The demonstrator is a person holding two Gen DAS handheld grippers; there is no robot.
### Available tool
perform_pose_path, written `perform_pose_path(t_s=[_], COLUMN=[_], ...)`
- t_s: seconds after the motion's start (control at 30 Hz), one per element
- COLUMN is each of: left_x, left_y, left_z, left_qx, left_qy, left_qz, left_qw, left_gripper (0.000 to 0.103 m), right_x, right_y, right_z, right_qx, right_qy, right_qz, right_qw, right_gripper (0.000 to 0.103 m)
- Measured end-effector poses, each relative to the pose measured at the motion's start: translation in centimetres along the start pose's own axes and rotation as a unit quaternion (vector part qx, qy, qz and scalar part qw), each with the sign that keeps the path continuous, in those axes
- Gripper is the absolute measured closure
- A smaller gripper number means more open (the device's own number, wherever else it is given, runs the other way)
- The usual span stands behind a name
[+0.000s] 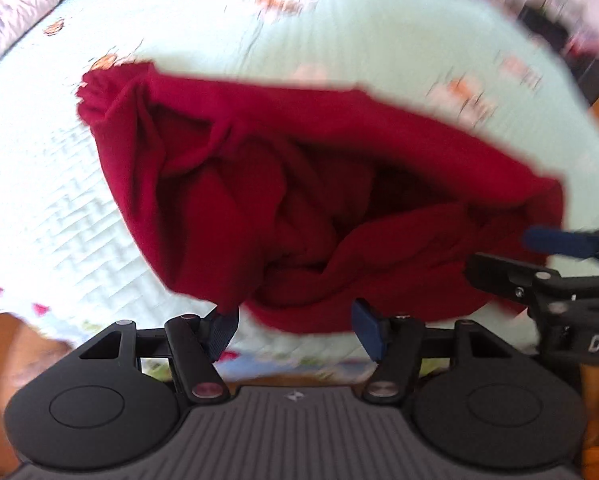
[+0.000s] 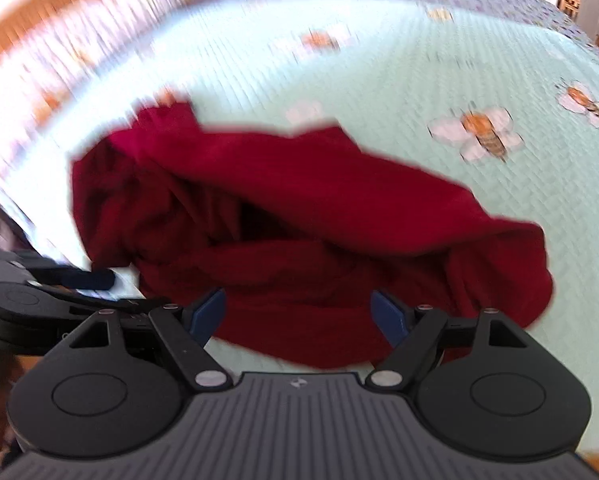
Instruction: Fold clothes
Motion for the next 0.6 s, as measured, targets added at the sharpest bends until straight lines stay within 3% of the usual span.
perform_pose_path(t_s=[0.17, 0.27, 0.37, 0.43, 0.6], left_x=[1.9, 2.9, 3.7, 4.3, 5.6], left_y=[0.0, -0.2, -0.5, -0.8, -0.7], left_z=[-2.0, -2.0, -1.0, -0.3, 2.1], left_qx=[-0.087, -0.111, -0.103, -0.089, -0.066], left_qy=[-0.054, -0.052, -0.034, -0.031, -0.021], left_qz=[-0.020, -0.033, -0.040, -0.047, -0.084], left_qw=[0.9946, 0.9920, 0.9933, 0.9944, 0.9940], left_gripper=[0.038, 0.038, 0.038, 0.038, 0.034], right_x=[-2.3, -4.4, -7.0, -8.4, -9.6], right_y=[-0.4, -1.4, -1.9, -2.0, -2.1], right_z=[-1.5, -1.6, -1.1, -0.8, 2.2], right_qx=[-0.075, -0.104, -0.103, -0.098, -0.062], right_qy=[0.030, -0.001, -0.041, -0.046, -0.075], right_qz=[0.002, -0.016, 0.021, 0.038, 0.032], right_qw=[0.997, 0.994, 0.994, 0.993, 0.995], right_gripper=[0.022, 0.014, 0.014, 0.014, 0.014])
Point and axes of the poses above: each gripper's, at about its wrist camera, not at the fingertips, and z roughly the way its jaws point, x to its left, y to its top, the point moved 2 cm from there along z, roughly the way its jaws point, and after that the axes turned 3 degrees about z, right-handed, at the moved point
